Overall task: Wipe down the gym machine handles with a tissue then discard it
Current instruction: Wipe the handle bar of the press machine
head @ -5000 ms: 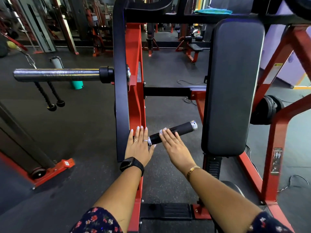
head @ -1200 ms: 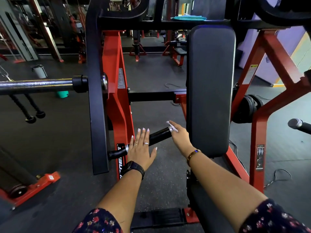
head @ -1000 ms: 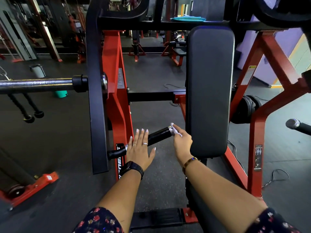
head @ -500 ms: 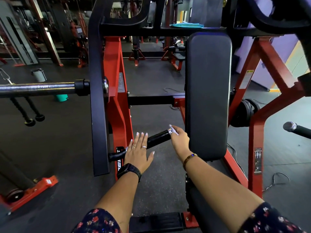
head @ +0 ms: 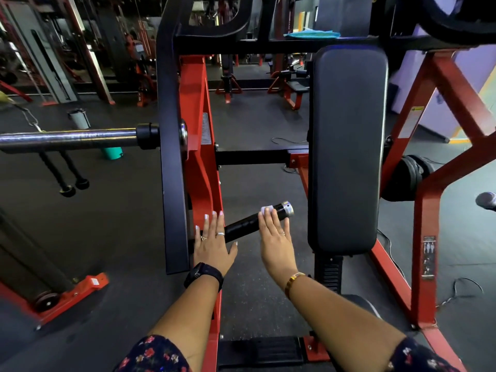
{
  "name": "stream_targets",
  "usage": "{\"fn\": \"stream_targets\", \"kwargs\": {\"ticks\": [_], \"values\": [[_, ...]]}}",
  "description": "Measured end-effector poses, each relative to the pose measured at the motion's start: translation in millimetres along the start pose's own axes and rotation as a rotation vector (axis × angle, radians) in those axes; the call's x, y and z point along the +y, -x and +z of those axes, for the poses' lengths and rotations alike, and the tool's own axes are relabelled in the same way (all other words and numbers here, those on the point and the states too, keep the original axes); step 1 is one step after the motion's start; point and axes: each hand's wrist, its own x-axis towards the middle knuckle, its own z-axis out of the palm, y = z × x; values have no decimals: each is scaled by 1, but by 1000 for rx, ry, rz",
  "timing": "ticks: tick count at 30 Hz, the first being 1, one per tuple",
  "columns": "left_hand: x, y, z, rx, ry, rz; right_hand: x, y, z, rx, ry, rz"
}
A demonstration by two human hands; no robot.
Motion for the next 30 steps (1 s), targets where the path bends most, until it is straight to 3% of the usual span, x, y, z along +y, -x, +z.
{"fn": "stream_targets", "kwargs": {"ticks": [7, 13, 18, 22, 26, 30], "values": [[-6, -5, -1, -36, 152, -128, -57, 6, 25, -219, 62, -341], [-7, -2, 1, -1, 106, -121, -8, -1, 4, -79, 185, -329], [-6, 0, 0, -3, 55, -115, -47, -19, 7, -97, 182, -167], [-10, -3, 3, -63, 61, -112, -70, -25, 21, -228, 143, -270], [-12, -2, 3, -51, 102, -105, -50, -2, 23, -133, 154, -403], [-10, -3, 3, -23, 88, -120, -28, 7, 19, -174, 122, -513]]}}
